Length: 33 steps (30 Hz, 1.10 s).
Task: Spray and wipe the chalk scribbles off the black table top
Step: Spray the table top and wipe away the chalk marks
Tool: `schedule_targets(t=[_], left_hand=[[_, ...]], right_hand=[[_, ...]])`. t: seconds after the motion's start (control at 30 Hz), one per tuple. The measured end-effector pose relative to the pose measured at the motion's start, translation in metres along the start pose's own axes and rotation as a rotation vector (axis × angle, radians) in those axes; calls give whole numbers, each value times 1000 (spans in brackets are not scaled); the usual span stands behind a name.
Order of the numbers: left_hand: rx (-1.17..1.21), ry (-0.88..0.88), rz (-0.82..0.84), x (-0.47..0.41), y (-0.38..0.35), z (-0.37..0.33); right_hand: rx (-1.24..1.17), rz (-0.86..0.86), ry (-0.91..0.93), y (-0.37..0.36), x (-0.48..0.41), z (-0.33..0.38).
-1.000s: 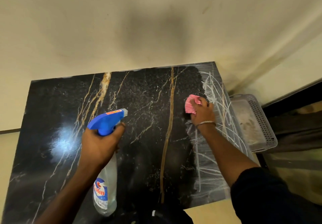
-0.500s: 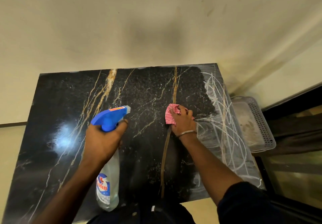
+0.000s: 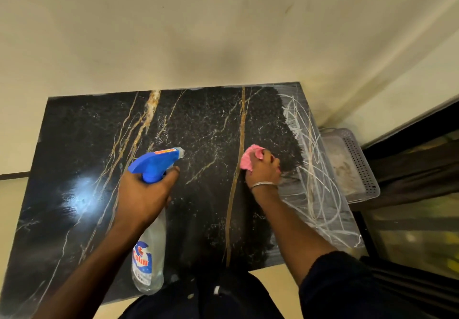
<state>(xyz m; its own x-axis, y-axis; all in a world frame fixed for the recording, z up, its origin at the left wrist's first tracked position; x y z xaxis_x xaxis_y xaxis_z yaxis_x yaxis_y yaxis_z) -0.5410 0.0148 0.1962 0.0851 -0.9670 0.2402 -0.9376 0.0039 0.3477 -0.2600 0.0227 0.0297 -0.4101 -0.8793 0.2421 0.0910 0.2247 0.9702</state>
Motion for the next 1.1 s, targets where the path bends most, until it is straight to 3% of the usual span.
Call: schedule_targets(t=[0.1, 0.17, 0.37, 0.5, 0.7, 0.8, 0.87, 1.0, 1.1], left_hand=[[7, -10, 11, 7, -6, 2], [13, -15, 22, 12, -8, 3], [8, -20, 34, 25, -6, 11], [-10, -41, 53, 34, -4, 11], [-27, -56, 73, 45, -10, 13], [-12, -72, 99, 49, -15, 14], [-11, -74, 98, 52, -18, 15], [-2, -63, 86, 57, -20, 16], [-11, -51, 62, 60, -20, 16]], right_hand=[[59, 53, 252, -10, 21, 23], [71, 42, 295, -12, 21, 7], [-36, -43, -99, -11, -6, -96], [-27, -9, -184, -9, -1, -90], [54, 7, 97, -17, 52, 4], [95, 26, 220, -21, 59, 5], [39, 31, 174, -21, 57, -20], [-25, -8, -95, -17, 37, -95], [5, -9, -160, -15, 27, -115]])
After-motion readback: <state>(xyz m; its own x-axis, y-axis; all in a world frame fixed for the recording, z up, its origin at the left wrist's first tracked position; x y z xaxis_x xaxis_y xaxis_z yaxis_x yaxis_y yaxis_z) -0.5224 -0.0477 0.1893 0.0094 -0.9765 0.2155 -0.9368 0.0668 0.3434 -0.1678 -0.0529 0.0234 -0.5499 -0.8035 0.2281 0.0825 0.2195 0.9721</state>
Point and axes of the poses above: each hand's wrist, its own x-axis away from the middle knuckle, its own y-axis out of the back of the hand, z = x × y, the point moved 4 cm from there along -x, towards the middle knuckle, and after that the axes turned 6 degrees about x, right-handed, at the moved point
